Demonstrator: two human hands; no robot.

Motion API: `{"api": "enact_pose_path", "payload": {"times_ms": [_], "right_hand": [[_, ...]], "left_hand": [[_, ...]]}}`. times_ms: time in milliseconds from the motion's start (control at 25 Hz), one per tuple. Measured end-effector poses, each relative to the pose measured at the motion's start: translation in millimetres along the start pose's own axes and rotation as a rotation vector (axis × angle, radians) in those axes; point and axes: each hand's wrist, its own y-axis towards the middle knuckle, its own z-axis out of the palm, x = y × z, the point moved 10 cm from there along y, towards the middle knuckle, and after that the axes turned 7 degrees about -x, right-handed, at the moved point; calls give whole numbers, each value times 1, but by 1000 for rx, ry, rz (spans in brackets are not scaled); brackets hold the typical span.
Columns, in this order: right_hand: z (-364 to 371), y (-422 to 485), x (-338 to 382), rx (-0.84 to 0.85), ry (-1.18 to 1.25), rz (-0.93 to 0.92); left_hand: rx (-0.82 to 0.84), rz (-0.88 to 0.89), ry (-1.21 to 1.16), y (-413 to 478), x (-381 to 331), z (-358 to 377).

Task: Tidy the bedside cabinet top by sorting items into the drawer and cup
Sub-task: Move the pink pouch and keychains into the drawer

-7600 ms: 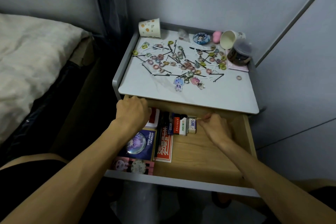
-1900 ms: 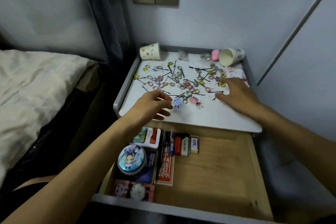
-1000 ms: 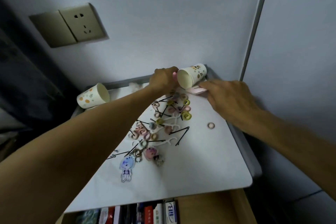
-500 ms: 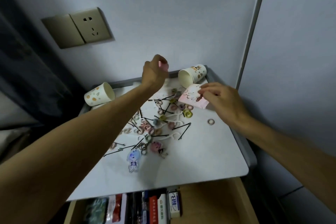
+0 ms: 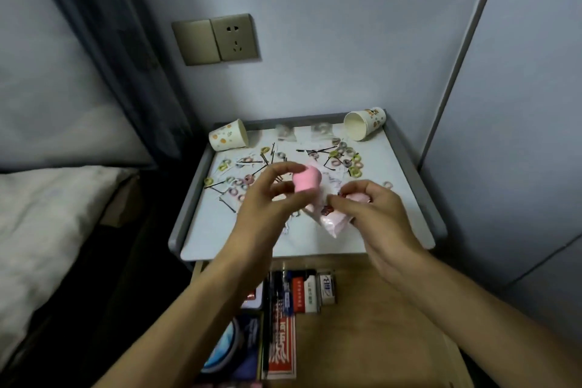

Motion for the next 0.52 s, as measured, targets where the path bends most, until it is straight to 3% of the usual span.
{"api": "enact_pose_path", "payload": {"times_ms": [120, 240, 360, 520], "right_hand": [[34, -30, -21, 162, 47, 115], [50, -36, -27, 272, -28, 143], [55, -25, -24, 345, -218, 91], [60, -18, -29, 456, -283, 117]], "left_hand": [[-8, -28, -68, -18, 14, -20], [-5, 62, 56, -19, 14, -37], [98, 115, 157, -15, 17, -33], [204, 165, 224, -6, 19, -19]]}}
